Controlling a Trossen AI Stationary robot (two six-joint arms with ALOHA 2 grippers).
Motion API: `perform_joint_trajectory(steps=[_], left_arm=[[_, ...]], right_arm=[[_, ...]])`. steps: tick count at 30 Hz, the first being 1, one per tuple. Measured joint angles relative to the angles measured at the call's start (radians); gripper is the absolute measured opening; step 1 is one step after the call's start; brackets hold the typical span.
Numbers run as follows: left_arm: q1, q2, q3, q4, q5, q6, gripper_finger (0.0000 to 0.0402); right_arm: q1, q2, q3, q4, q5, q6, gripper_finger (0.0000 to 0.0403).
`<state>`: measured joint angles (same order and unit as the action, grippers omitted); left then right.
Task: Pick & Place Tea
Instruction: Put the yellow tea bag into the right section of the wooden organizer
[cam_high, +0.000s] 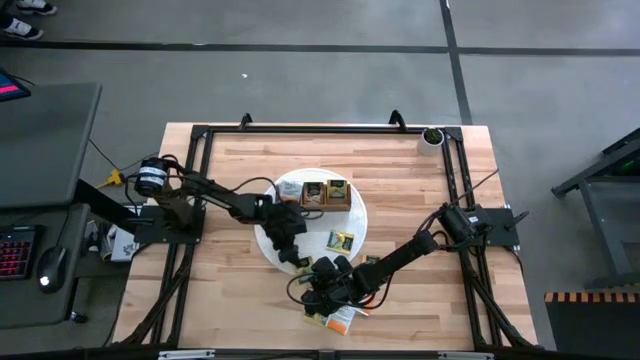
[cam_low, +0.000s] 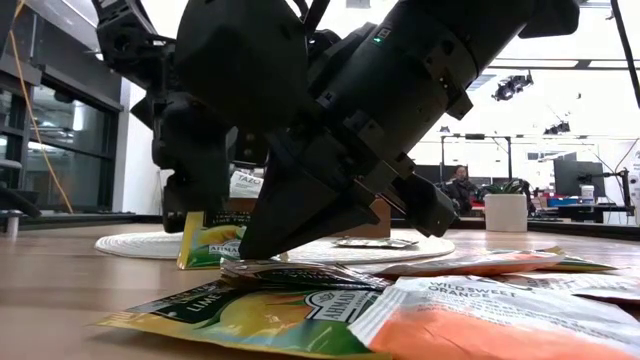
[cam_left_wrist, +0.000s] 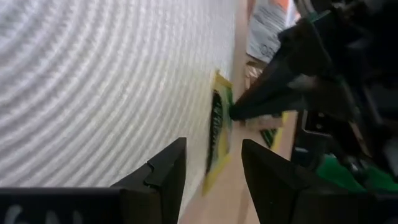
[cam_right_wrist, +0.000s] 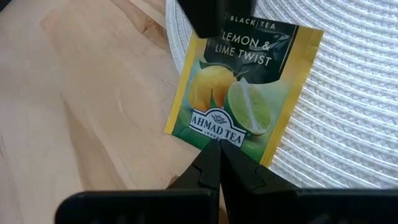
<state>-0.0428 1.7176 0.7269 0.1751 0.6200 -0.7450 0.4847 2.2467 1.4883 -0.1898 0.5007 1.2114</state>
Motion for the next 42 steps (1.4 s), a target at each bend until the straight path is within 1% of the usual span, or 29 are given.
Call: perform_joint_trajectory(steps=[2, 6, 14, 16, 19, 21, 23, 24, 25, 35, 42], left_arm=[[0.001, 0.000, 0.000, 0.000, 0.024, 0.008, 0.0154], [-0.007, 0.000, 0.000, 0.000, 0.026, 0.008, 0.0154], [-0.010, 0.000, 0.000, -0.002, -0.003, 0.007, 0.0154], [-0.009, 0.000, 0.000, -0.002, -0.005, 0.008, 0.0147], [-0.010, 0.000, 0.000, -0.006, -0.001, 0.008, 0.0115], [-0.010, 0.000, 0.000, -0.017, 0.003, 0.014, 0.0080], [-0.010, 0.000, 0.000, -0.031, 0.008, 0.034, 0.0035], [-0.010, 0.000, 0.000, -0.037, 0.011, 0.043, 0.0019], [-0.010, 0.000, 0.000, -0.047, 0.012, 0.049, 0.0010], [-0.010, 0.000, 0.000, -0.073, 0.019, 0.068, 0.0001], [-0.010, 0.000, 0.000, -0.072, 0.017, 0.068, 0.0000]], right_arm=[[0.000, 0.000, 0.000, 0.000, 0.000, 0.000, 0.0000], [0.000, 0.000, 0.000, 0.000, 0.001, 0.000, 0.0000], [0.001, 0.000, 0.000, 0.000, 0.003, 0.001, 0.0000], [0.001, 0.000, 0.000, 0.000, 0.003, 0.001, 0.0000], [0.001, 0.000, 0.000, 0.000, 0.004, 0.001, 0.0000], [0.001, 0.000, 0.000, 0.000, 0.004, 0.001, 0.0000], [0.001, 0.000, 0.000, 0.000, 0.004, 0.001, 0.0000], [0.001, 0.000, 0.000, 0.000, 0.004, 0.000, 0.0000], [0.001, 0.000, 0.000, 0.000, 0.004, 0.000, 0.0000], [0.001, 0.001, 0.000, 0.009, 0.009, -0.007, 0.0000], [0.000, 0.004, 0.036, 0.039, -0.008, -0.071, 0.0001]])
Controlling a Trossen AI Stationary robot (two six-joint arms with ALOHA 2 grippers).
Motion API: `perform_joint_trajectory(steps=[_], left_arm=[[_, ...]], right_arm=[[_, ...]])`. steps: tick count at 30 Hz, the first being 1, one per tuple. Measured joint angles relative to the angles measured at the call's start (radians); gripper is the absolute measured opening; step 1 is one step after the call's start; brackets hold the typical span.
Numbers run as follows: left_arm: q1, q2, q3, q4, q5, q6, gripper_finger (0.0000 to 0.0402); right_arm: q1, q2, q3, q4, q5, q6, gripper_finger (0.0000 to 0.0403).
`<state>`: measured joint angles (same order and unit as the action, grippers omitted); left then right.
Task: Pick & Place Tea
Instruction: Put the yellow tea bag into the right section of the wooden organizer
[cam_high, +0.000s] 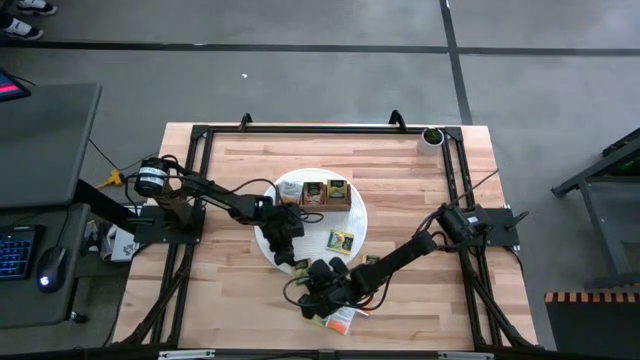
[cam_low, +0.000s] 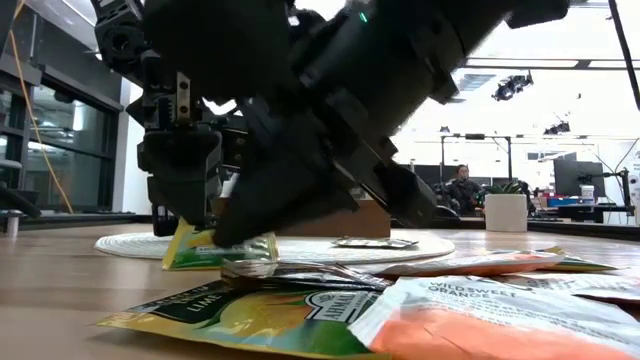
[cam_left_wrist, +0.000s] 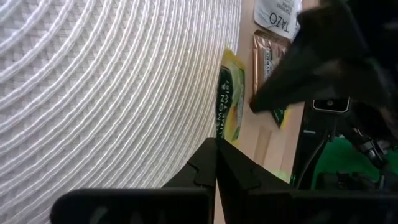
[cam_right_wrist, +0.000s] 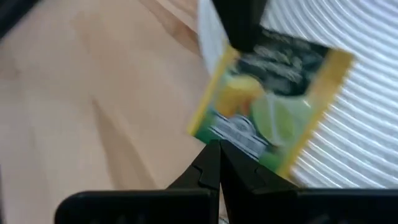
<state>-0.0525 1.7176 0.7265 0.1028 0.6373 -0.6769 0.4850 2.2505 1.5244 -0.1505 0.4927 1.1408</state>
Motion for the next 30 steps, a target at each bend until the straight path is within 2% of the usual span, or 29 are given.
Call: perform_joint_trajectory(steps=[4, 10, 19, 23, 27, 30], left_arm=[[0.000, 0.000, 0.000, 0.001, 0.000, 0.000, 0.0000], [0.000, 0.000, 0.000, 0.004, 0.000, 0.000, 0.0000], [0.000, -0.031, 0.006, 0.002, 0.014, 0.009, 0.0000], [0.000, -0.059, 0.055, -0.020, 0.026, 0.043, 0.0000], [0.000, -0.085, 0.154, -0.168, 0.026, 0.136, 0.0000], [0.000, -0.095, 0.260, -0.342, -0.006, 0.253, 0.0000]], right_arm=[[0.000, -0.014, 0.023, -0.014, 0.005, -0.041, 0.0000], [0.001, -0.103, 0.031, -0.097, 0.040, -0.075, 0.0000], [0.017, -0.293, 0.033, -0.181, 0.185, -0.174, 0.0000], [0.021, -0.361, 0.033, -0.213, 0.234, -0.202, 0.0000], [0.026, -0.408, 0.033, -0.241, 0.264, -0.225, 0.0000], [0.035, -0.440, 0.033, -0.264, 0.298, -0.227, 0.0000]])
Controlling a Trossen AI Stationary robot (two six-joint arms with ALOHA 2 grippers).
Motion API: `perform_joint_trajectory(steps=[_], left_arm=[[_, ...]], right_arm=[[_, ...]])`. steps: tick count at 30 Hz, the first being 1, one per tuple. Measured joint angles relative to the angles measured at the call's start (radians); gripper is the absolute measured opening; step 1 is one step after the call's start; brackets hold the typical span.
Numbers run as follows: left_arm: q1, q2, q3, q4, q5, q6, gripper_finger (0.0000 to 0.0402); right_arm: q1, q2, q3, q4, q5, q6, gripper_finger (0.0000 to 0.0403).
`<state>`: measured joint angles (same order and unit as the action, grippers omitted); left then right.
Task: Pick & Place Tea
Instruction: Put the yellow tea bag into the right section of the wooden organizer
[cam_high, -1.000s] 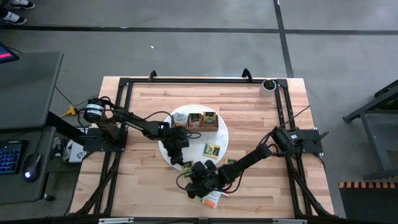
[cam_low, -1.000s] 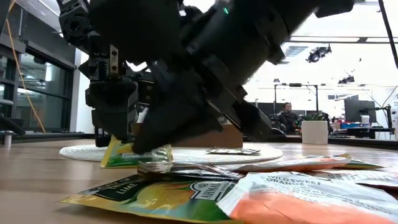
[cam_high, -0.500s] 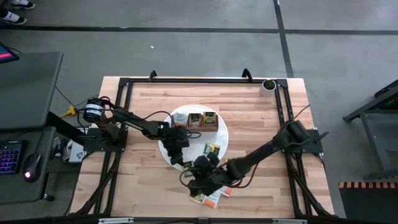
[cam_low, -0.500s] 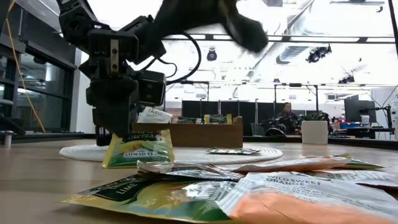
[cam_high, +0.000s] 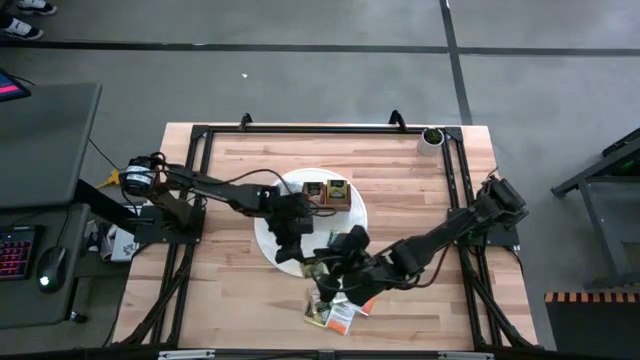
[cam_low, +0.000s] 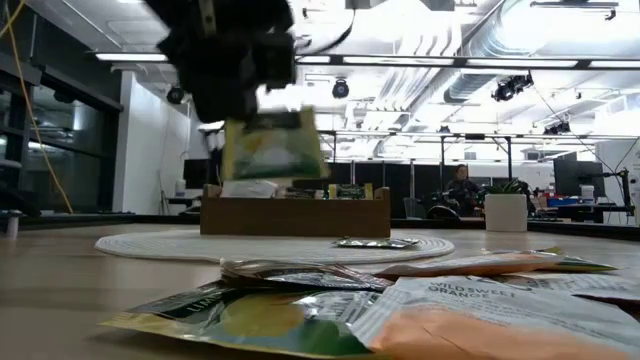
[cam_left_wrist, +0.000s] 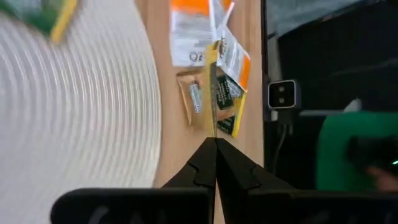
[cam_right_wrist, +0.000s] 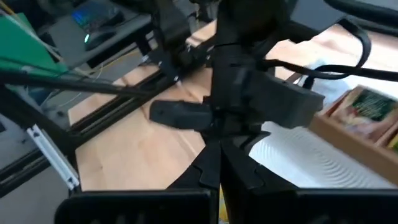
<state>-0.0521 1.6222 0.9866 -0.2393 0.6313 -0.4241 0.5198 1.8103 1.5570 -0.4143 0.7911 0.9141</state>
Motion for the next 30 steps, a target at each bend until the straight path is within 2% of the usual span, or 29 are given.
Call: perform_joint_trajectory(steps=[6, 10, 17, 21, 26, 30], left_arm=[[0.000, 0.000, 0.242, -0.381, -0.199, 0.281, 0.0000], [0.004, 0.000, 0.334, -0.464, -0.276, 0.385, 0.0000], [0.058, 0.000, 0.449, -0.602, -0.335, 0.475, 0.0000], [0.085, 0.000, 0.510, -0.665, -0.365, 0.529, 0.0000], [0.091, 0.000, 0.579, -0.731, -0.431, 0.598, 0.0000], [0.091, 0.000, 0.605, -0.767, -0.478, 0.614, 0.0000]], right_arm=[[0.017, -0.048, 0.000, -0.049, 0.117, 0.000, 0.0000], [0.020, -0.078, 0.000, -0.126, 0.149, 0.006, 0.0000], [0.005, -0.126, 0.000, -0.341, 0.199, 0.155, 0.0000], [-0.046, -0.144, 0.000, -0.361, 0.105, 0.135, 0.0001], [-0.148, -0.144, 0.000, -0.370, -0.126, 0.012, 0.0012], [-0.223, -0.148, 0.000, -0.358, -0.246, -0.114, 0.0037]])
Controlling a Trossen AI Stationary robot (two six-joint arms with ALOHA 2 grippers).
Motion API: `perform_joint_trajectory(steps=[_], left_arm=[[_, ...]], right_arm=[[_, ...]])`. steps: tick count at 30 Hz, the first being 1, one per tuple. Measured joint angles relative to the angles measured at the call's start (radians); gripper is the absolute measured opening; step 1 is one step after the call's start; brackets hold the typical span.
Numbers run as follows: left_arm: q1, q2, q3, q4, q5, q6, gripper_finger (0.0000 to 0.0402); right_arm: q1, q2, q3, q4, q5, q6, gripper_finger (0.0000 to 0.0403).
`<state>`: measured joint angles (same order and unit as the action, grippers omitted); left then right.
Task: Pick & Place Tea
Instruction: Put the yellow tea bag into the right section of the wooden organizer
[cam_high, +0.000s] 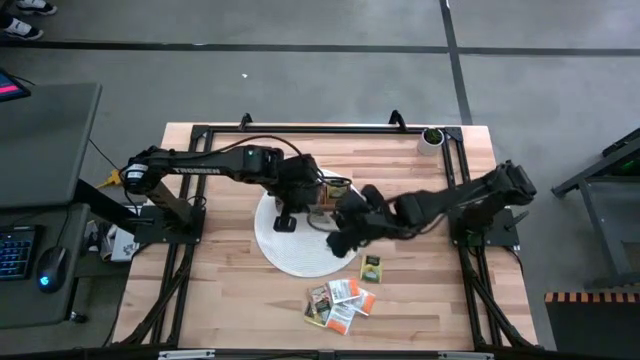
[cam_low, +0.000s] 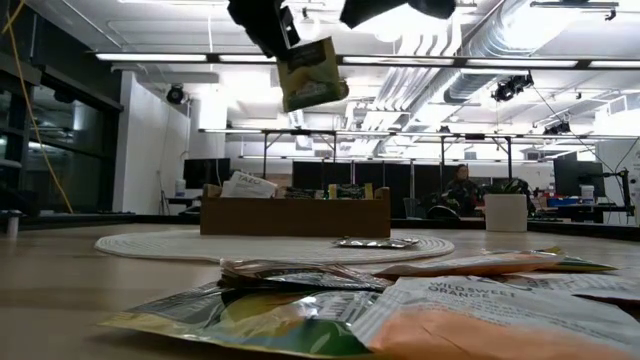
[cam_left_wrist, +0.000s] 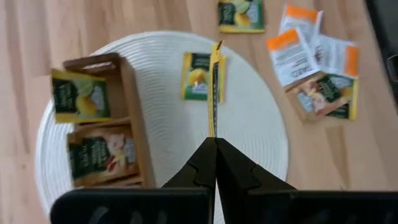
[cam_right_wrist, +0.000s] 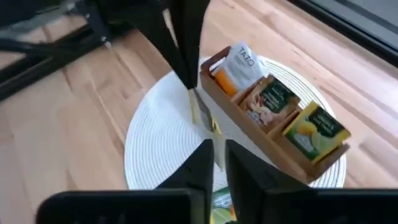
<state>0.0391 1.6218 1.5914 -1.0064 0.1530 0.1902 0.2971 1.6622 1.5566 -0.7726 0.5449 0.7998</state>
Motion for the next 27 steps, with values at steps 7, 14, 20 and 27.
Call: perform_joint_trajectory(steps=[7, 14, 20, 27], left_arm=[[0.000, 0.000, 0.000, -0.042, -0.067, -0.020, 0.0000], [0.000, 0.000, 0.000, -0.037, -0.085, -0.072, 0.0000], [0.000, 0.000, 0.000, -0.033, -0.086, -0.091, 0.0000], [0.000, 0.000, 0.000, 0.010, -0.080, -0.101, 0.0000]], right_arm=[[-0.097, -0.005, 0.000, 0.034, -0.228, -0.202, 0.0109], [-0.143, -0.005, 0.000, 0.030, -0.238, -0.290, 0.0174], [-0.169, 0.019, 0.000, 0.039, -0.239, -0.333, 0.0204], [-0.182, 0.054, 0.000, 0.061, -0.241, -0.363, 0.0205]])
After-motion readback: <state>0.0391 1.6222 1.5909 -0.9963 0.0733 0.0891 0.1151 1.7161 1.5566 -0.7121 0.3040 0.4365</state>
